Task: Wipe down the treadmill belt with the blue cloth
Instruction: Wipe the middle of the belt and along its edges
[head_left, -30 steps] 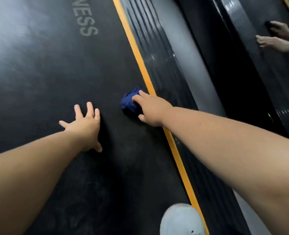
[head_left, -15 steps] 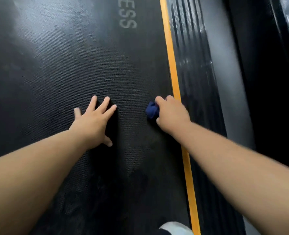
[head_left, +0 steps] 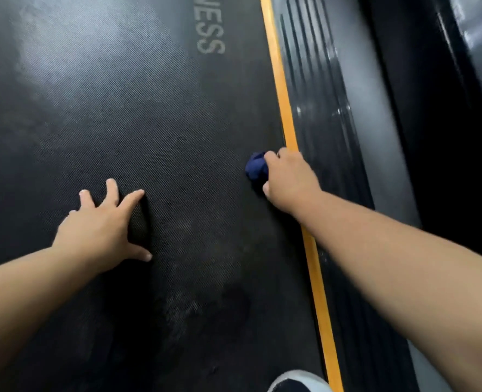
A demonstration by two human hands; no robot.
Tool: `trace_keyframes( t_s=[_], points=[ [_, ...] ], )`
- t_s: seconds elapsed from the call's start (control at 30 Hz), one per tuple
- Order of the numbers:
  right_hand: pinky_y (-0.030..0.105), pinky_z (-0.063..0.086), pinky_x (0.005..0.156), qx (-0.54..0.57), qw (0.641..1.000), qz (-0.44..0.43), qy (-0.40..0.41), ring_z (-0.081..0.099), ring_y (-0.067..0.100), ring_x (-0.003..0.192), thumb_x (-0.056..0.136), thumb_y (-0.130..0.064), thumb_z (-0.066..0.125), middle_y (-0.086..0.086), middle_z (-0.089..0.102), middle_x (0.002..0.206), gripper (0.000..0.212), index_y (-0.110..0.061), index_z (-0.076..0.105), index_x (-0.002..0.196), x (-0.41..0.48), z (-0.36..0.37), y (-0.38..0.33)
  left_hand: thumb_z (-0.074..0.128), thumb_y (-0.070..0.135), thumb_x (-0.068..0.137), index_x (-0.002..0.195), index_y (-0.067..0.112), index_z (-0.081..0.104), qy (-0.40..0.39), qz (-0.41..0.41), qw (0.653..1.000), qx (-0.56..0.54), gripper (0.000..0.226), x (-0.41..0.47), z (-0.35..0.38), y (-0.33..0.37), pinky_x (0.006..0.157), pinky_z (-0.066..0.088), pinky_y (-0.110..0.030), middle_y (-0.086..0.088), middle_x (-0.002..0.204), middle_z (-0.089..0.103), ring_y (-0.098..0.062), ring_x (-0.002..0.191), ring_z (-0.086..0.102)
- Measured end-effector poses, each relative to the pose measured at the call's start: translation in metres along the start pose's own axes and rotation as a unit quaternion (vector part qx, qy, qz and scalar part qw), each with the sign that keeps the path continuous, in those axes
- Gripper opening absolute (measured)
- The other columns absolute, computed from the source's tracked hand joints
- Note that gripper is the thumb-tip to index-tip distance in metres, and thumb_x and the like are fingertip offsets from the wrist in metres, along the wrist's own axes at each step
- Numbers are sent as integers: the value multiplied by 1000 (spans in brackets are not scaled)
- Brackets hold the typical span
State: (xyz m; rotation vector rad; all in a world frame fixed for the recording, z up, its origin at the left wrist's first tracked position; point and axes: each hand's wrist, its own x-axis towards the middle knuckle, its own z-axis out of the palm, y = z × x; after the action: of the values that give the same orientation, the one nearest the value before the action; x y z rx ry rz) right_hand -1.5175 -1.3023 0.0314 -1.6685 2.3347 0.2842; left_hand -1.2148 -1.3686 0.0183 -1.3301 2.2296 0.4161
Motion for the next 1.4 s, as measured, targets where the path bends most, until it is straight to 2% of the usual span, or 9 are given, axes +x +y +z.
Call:
trace_keyframes(
  t_s=[0.23,0.37,0.6,0.87,1.0,1.07,1.17,1.3,1.4],
  points=[
    [46,46,86,52,979,-197,-10,47,35,103,80,-15,62,16,53,114,40,-8,56,119,-59,26,-14,63,84,50,140,40,16,-4,15,997,81,111,1,-20,1,82,49,-43,-4,151,24,-35,119,49],
    [44,46,87,38,998,-46,38,47,38,108,85,-12,56,17,49,118,40,-12,55,125,-12,11,16,63,80,57,129,31,33,77,31,991,103,92,8,-24,-6,74,51,-38,3,128,49,-23,107,59],
    [39,44,82,18,999,-23,20,49,35,106,90,-23,54,16,47,117,35,-6,46,120,-11,12,-36,62,86,43,148,40,4,14,-33,997,-71,128,25,-1,-35,100,33,-67,-3,157,-5,-40,141,4],
    [42,50,66,23,954,-299,14,56,39,86,83,-23,57,19,55,98,29,-7,62,107,-19,22,-43,64,83,50,148,39,-3,-9,-26,999,-39,127,27,-3,-33,101,33,-66,-4,157,-12,-44,141,0],
    [42,43,85,1,999,-32,23,49,41,108,91,-18,51,20,48,119,34,-11,52,124,36,-5,-9,66,80,53,148,43,-5,-26,-14,999,-27,124,25,-9,-38,107,31,-59,0,158,-13,-40,143,1],
    [39,43,83,32,999,9,22,52,39,106,89,-21,51,19,48,118,31,-11,55,119,29,-7,-28,68,75,58,147,45,-5,-37,-1,999,-18,120,24,-12,-44,109,30,-54,2,158,-14,-36,145,2],
    [37,46,77,65,983,-170,29,55,37,95,82,-17,56,17,53,107,24,-9,61,104,-20,18,-92,72,62,68,149,44,1,-41,27,999,13,109,22,-23,-58,110,32,-47,5,159,-10,-29,146,10],
    [32,45,54,46,899,-434,-29,55,31,78,78,-18,66,13,56,93,22,-11,63,98,-52,36,-129,75,53,71,150,38,6,-33,53,997,35,106,15,-23,-75,112,30,-45,6,160,-5,-23,146,12],
    [43,50,72,31,959,-269,81,51,36,95,88,-27,56,15,52,106,27,-16,60,111,7,21,-94,76,60,64,148,41,11,32,-1,998,58,108,10,-9,-77,106,34,-55,-2,158,2,-36,142,12]
  ],
)
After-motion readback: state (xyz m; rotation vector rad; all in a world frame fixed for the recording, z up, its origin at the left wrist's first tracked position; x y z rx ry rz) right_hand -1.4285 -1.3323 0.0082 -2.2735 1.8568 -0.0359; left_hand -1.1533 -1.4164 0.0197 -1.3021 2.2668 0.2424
